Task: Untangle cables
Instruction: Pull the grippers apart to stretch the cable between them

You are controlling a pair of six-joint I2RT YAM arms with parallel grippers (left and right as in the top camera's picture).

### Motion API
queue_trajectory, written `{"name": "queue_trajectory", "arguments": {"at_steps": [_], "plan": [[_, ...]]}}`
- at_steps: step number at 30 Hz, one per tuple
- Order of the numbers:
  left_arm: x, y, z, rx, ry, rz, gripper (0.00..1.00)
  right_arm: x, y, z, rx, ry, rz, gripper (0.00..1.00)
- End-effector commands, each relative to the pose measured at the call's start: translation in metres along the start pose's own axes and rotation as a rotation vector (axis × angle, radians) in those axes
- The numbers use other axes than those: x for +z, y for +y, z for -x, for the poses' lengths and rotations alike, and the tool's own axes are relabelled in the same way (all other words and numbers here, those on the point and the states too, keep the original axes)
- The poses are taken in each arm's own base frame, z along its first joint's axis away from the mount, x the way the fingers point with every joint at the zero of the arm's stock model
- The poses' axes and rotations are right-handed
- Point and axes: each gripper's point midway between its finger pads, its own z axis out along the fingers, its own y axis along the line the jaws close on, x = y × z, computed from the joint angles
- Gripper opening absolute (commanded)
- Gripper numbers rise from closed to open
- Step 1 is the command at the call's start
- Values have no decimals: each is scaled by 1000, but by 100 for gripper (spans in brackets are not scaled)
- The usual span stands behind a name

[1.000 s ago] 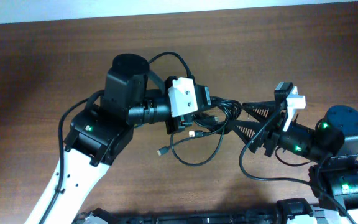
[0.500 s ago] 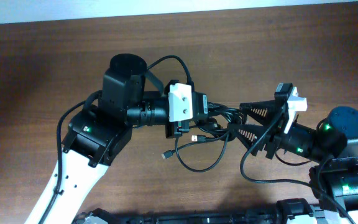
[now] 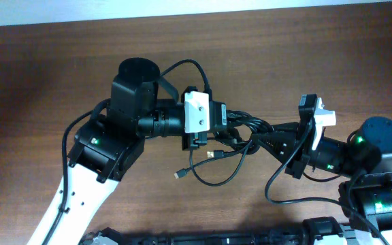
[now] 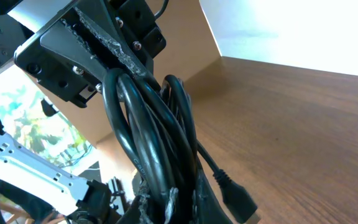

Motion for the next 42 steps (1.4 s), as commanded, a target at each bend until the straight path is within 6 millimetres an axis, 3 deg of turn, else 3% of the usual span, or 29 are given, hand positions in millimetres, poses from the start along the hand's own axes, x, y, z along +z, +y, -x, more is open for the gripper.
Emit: {"name": "queue_trajectory", "arguments": {"at_steps": [1,2,4,5,9,12,16,20,24,28,34,42], "plan": [[-6,-10,17,51,-51,-33,8,-1,-5,4,-2,-14,-36,4],[-7,-10,17,51,-51,-32,17,-1,-5,4,-2,-14,-37,4],[-7,-6,15,34,-36,-8,81,-2,-11,6,-2,-22,-71,4],[-7,-2,13,12,-21,19,99,-2,-14,7,-1,-27,-89,4],[-18,27,4,-116,54,219,99,-3,-21,9,-5,-39,-132,4],[-38,43,4,-178,69,355,99,-3,-21,14,-29,-55,-135,4],[-66,51,6,-204,66,448,99,-3,-16,23,-77,-80,-116,4],[-88,52,5,-267,54,500,99,-3,5,36,-190,-113,-17,4],[-89,36,16,-249,-3,381,99,-7,32,51,-352,-153,92,4],[-90,16,22,-107,-31,254,100,-10,51,57,-465,-173,161,4],[-96,-3,34,12,-116,119,99,-11,54,58,-485,-177,171,4],[-88,-3,26,-65,-155,11,100,-13,65,53,-509,-157,235,4]]}}
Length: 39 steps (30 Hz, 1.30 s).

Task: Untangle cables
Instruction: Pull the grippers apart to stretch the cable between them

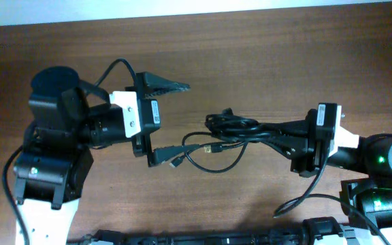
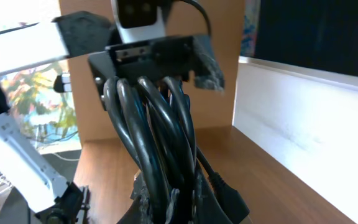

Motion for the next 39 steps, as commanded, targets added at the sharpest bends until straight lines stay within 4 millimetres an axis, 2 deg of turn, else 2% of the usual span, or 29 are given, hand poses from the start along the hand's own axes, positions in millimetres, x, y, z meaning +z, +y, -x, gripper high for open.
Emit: {"name": "queue_trajectory", "arguments": {"at_steps": [1,3,14,19,22,24,25,27,28,32,35,37,39], "plan": [[4,-3,-3,-39,-42,-100,96,-1,11,8,-12,-5,45,4],[7,1,-9,-71,-36,-108,84,-2,13,11,-24,-10,54,4],[13,-4,-9,-46,-82,-196,87,-1,13,11,-22,-10,54,4],[21,-13,-5,-27,-89,-233,84,-1,13,11,-25,-11,54,4],[23,-15,-5,-8,-90,-237,64,-2,14,11,-25,-10,57,4],[23,-15,-5,-4,-90,-237,55,-2,14,11,-25,-9,58,4],[23,-15,-5,-5,-92,-240,44,-2,14,11,-25,-9,58,4],[23,-16,-5,-5,-92,-241,33,-2,15,11,-25,-7,65,4],[23,-16,-5,-5,-92,-241,33,-2,16,10,-25,-6,69,4],[25,-18,-4,-4,-93,-249,49,-2,19,9,-25,0,87,4],[25,-18,-4,-5,-93,-249,51,-2,19,9,-26,-1,86,4],[25,-18,-4,-5,-93,-249,51,-2,19,9,-24,0,87,4],[25,-18,-4,-6,-93,-249,37,-2,19,9,-25,1,90,4]]}}
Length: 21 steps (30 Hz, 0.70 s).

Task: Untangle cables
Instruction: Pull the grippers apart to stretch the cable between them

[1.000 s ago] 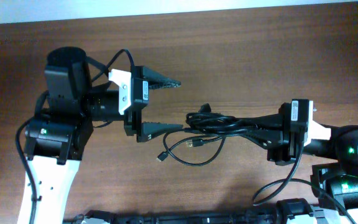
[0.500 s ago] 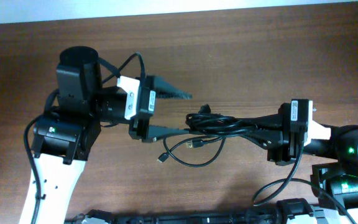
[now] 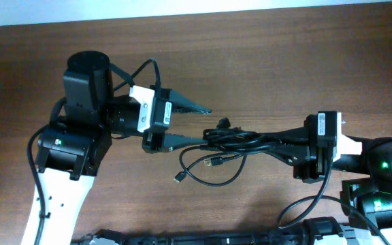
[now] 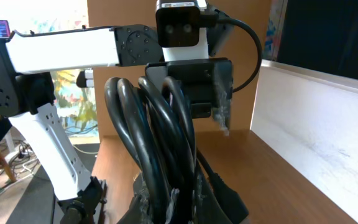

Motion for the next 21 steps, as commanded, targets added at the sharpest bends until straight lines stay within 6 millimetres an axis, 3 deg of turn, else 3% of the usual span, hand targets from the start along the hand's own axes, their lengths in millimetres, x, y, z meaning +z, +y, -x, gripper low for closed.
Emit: {"name": "queue_trajectory", "arguments": {"at_steps": [1,7,11,12,15,18,21], "plan": [[1,-1,3,8,-7,-12,35,-1,4,5,-15,-2,6,4],[9,-8,4,11,-11,-46,26,-1,4,5,-4,-2,6,4],[9,-8,4,13,-10,-46,28,-1,4,5,-4,-2,6,4],[9,-8,4,13,-10,-46,25,-1,4,5,-4,-2,6,4],[9,-8,4,14,-10,-45,0,-1,4,5,-4,-2,6,4],[9,-7,4,14,-8,-41,0,-1,4,5,0,-1,6,4],[9,1,-1,14,24,4,0,-1,3,4,8,0,5,11]]}}
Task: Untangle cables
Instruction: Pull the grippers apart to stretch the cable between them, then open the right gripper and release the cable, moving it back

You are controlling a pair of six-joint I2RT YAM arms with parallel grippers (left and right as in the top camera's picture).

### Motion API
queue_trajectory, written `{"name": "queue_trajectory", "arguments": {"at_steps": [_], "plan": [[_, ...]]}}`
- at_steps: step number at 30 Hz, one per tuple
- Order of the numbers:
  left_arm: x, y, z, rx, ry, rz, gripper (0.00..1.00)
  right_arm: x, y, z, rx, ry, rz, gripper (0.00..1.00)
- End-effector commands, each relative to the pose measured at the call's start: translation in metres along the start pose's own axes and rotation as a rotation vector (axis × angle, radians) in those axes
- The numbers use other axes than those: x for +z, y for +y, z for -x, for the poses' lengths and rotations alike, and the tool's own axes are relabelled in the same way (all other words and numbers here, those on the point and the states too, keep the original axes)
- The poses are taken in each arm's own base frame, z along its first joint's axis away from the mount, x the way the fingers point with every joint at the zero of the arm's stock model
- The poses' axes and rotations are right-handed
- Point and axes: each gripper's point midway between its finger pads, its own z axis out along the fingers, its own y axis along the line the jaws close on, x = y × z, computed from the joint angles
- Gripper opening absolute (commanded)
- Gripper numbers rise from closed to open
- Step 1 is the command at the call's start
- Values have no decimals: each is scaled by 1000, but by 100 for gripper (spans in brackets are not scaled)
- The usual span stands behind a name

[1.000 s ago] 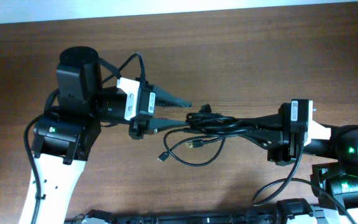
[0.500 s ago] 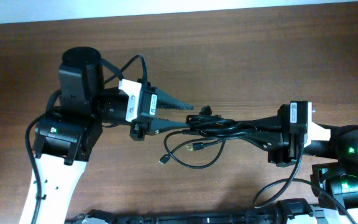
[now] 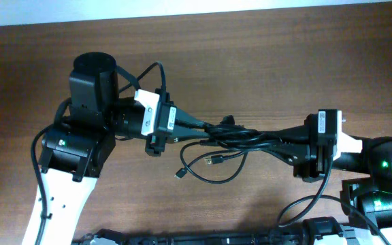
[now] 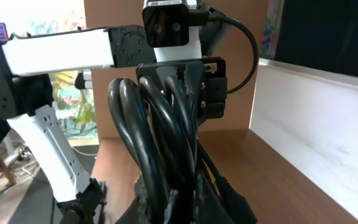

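Note:
A black cable bundle (image 3: pixel 240 135) stretches sideways over the brown table (image 3: pixel 284 61). My right gripper (image 3: pixel 283 139) is shut on its right end. My left gripper (image 3: pixel 208 126) has its fingers together on the left end. A loose loop (image 3: pixel 213 178) hangs toward the front with two small plugs (image 3: pixel 216 160) on it. In the right wrist view the coiled cable bundle (image 4: pixel 160 137) rises out of the right gripper (image 4: pixel 179 202), with the left gripper (image 4: pixel 188 93) right behind the coil's top, its fingertips hidden by the strands.
The right arm's own lead (image 3: pixel 298 203) loops on the table at the front right. A white wall panel (image 4: pixel 316 118) runs along the table's far side. The left arm's base (image 3: pixel 67 153) stands at the left.
My left gripper was open with one finger on each side of the bundle's left end. Now its fingers are together on that end. The right gripper and bundle have not moved.
At first both grippers were close together at the bundle. Then the left gripper was open and far to the left, while the right one held the bundle stretched out. Later the left was back at the bundle's left end, open, and now it is shut there.

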Motion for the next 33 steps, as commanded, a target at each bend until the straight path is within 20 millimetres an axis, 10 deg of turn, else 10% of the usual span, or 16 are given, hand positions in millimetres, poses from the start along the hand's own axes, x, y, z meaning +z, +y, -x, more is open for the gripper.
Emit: {"name": "queue_trajectory", "arguments": {"at_steps": [1,3,4,6,15,23,33], "plan": [[1,11,-5,8,41,56,0,-1,4,4,-2,1,9,18],[0,17,-9,9,64,89,0,-1,4,3,7,4,8,49],[-1,22,-12,8,84,118,0,-1,3,2,16,5,6,82],[-5,36,-22,-23,138,204,0,-1,1,-1,44,11,1,99],[-54,109,-61,-338,303,759,0,2,-46,-32,438,29,-135,99],[-75,124,-70,-438,307,929,0,7,-83,-63,748,47,-174,99],[-43,114,-63,-413,295,836,0,8,-95,-53,851,-8,-196,99]]}}
